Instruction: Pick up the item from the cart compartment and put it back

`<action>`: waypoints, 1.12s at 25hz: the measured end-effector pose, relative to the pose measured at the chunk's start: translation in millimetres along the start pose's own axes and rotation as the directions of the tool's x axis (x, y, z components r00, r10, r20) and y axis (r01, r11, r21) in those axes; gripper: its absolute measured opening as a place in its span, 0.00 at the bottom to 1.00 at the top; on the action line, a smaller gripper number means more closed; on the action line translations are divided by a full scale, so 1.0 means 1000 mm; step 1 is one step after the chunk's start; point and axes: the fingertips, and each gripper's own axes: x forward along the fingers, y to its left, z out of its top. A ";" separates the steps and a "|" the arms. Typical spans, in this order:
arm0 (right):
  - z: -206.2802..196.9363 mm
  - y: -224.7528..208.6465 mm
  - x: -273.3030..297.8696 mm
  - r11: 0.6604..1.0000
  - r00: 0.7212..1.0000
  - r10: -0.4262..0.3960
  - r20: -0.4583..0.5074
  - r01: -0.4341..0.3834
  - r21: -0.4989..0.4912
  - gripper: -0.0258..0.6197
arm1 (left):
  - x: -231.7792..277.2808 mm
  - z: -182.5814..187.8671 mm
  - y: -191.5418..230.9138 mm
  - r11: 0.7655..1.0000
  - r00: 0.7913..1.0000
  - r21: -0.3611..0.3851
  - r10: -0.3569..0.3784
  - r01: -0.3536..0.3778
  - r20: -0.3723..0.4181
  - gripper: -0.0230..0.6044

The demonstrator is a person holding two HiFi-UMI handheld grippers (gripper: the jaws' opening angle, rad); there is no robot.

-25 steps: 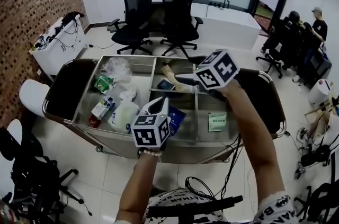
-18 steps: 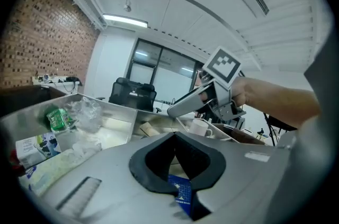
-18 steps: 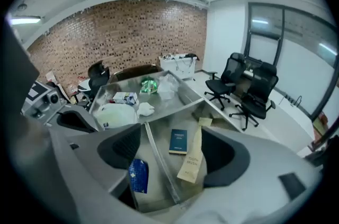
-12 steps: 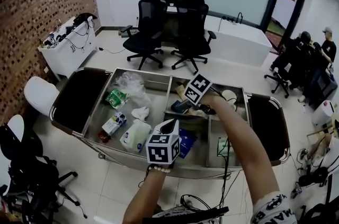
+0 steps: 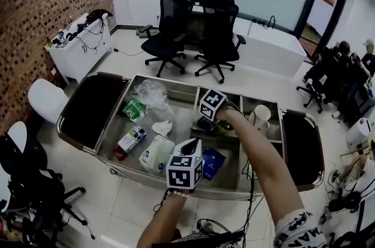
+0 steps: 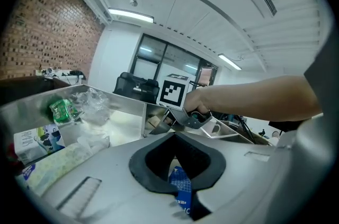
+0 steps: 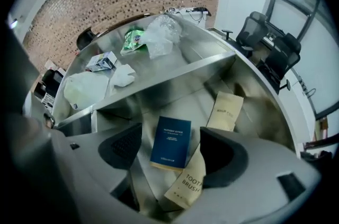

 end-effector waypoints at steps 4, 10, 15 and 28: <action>-0.001 -0.002 0.011 1.000 0.999 -0.016 -0.032 0.016 -0.007 0.59 | -0.001 0.001 0.001 1.000 1.000 -0.004 -0.010 0.010 0.009 0.04; -0.003 -0.003 0.026 1.000 0.997 -0.027 -0.068 0.026 -0.013 0.51 | -0.004 -0.005 0.003 1.000 1.000 -0.005 -0.011 0.011 0.011 0.04; -0.003 -0.003 0.026 0.999 0.995 -0.027 -0.093 0.024 -0.035 0.47 | -0.008 -0.007 0.008 1.000 1.000 -0.001 0.006 -0.006 0.011 0.04; 0.020 -0.002 -0.061 0.996 0.955 -0.091 0.284 0.085 0.034 0.44 | -0.002 0.003 -0.001 1.000 0.999 0.009 0.006 -0.006 0.038 0.04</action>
